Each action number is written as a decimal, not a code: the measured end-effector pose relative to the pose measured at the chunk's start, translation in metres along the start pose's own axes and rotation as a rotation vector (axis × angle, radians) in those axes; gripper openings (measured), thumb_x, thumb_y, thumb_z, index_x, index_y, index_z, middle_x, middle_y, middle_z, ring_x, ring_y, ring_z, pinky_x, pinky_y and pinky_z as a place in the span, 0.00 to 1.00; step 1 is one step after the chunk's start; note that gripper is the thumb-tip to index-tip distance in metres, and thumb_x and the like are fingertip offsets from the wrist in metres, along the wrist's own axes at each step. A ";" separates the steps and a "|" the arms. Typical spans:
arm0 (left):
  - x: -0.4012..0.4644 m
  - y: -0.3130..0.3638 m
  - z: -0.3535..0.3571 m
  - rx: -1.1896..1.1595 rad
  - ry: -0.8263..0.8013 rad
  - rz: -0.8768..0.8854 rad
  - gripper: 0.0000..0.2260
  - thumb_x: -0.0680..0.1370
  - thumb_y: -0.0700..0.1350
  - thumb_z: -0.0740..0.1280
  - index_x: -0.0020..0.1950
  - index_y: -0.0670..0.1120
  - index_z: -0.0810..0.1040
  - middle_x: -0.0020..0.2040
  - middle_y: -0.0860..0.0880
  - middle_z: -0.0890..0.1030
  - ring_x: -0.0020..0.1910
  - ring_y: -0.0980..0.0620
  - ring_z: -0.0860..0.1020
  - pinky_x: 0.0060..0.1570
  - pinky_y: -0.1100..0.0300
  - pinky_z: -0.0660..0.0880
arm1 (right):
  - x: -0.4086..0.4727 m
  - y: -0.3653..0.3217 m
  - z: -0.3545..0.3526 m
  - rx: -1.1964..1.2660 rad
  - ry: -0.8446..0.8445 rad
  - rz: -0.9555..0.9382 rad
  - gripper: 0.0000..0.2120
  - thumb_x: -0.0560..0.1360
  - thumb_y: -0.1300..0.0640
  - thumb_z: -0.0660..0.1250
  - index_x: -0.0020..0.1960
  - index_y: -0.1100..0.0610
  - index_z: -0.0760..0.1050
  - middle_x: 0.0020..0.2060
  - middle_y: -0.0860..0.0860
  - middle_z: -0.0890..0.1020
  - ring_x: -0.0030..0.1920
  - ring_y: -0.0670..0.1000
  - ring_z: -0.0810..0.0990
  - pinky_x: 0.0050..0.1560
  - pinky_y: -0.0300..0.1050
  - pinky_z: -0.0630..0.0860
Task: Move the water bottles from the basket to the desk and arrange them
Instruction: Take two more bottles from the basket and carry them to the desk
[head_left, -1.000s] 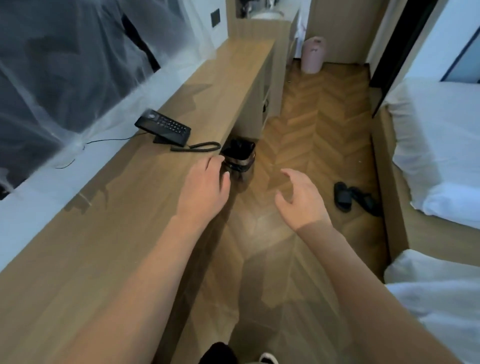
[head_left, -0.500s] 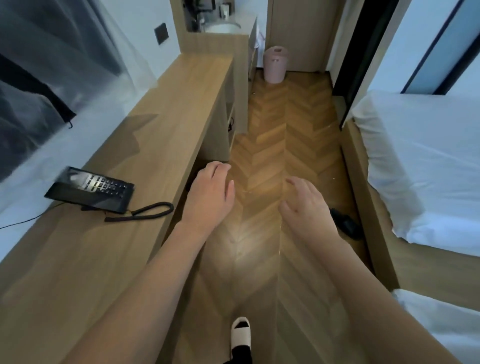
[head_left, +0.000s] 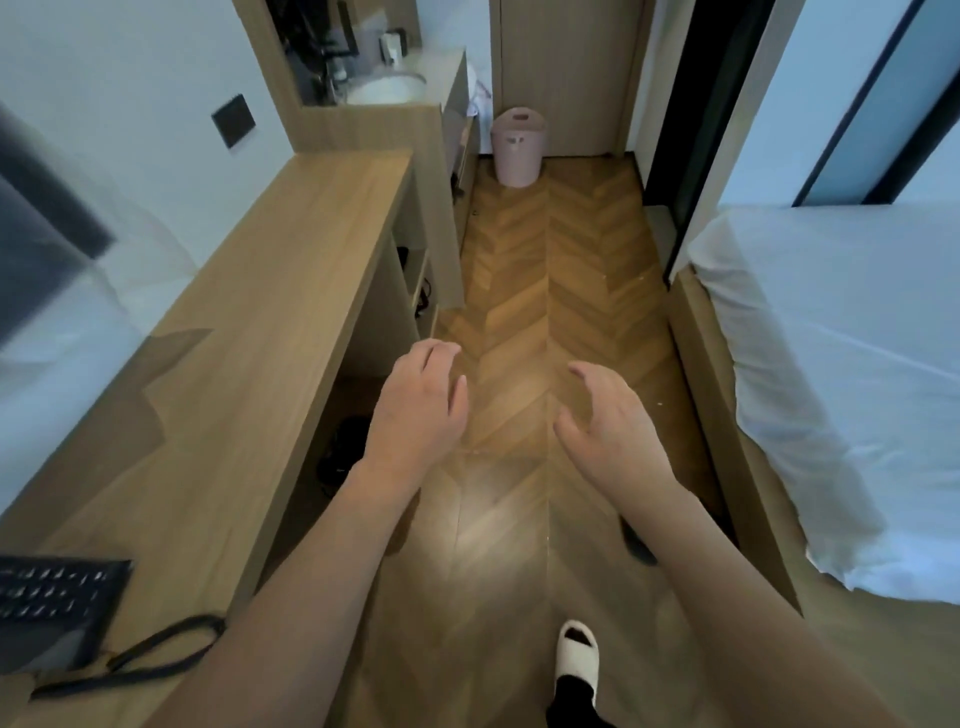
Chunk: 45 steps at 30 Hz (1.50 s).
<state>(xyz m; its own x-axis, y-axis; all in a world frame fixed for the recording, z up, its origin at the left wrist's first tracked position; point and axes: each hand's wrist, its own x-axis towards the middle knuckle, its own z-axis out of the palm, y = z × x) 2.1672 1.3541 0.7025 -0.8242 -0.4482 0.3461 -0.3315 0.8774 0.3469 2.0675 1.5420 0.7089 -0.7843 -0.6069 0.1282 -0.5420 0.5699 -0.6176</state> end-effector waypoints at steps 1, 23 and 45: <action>0.022 0.003 0.007 0.002 0.001 -0.001 0.15 0.81 0.45 0.63 0.67 0.43 0.73 0.63 0.46 0.75 0.61 0.50 0.75 0.61 0.57 0.74 | 0.022 0.008 -0.007 0.003 -0.001 -0.001 0.24 0.78 0.58 0.65 0.73 0.58 0.67 0.67 0.53 0.74 0.69 0.50 0.70 0.68 0.39 0.61; 0.470 -0.058 0.162 -0.069 -0.070 -0.074 0.17 0.82 0.48 0.62 0.70 0.47 0.72 0.68 0.50 0.74 0.65 0.53 0.73 0.64 0.61 0.69 | 0.482 0.105 -0.003 -0.039 -0.027 0.023 0.26 0.78 0.56 0.64 0.75 0.56 0.65 0.71 0.51 0.71 0.71 0.48 0.68 0.68 0.36 0.58; 0.939 -0.098 0.309 -0.065 -0.070 -0.049 0.17 0.82 0.47 0.61 0.70 0.44 0.72 0.67 0.48 0.73 0.66 0.51 0.72 0.65 0.60 0.67 | 0.964 0.220 -0.027 0.007 -0.011 0.027 0.26 0.79 0.53 0.64 0.75 0.52 0.64 0.72 0.49 0.69 0.71 0.48 0.68 0.70 0.43 0.64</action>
<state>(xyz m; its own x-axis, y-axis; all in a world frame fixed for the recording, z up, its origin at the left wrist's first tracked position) 1.2833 0.9005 0.7239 -0.8385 -0.4754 0.2663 -0.3438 0.8407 0.4183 1.1838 1.0974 0.7170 -0.7952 -0.5975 0.1034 -0.5187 0.5819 -0.6264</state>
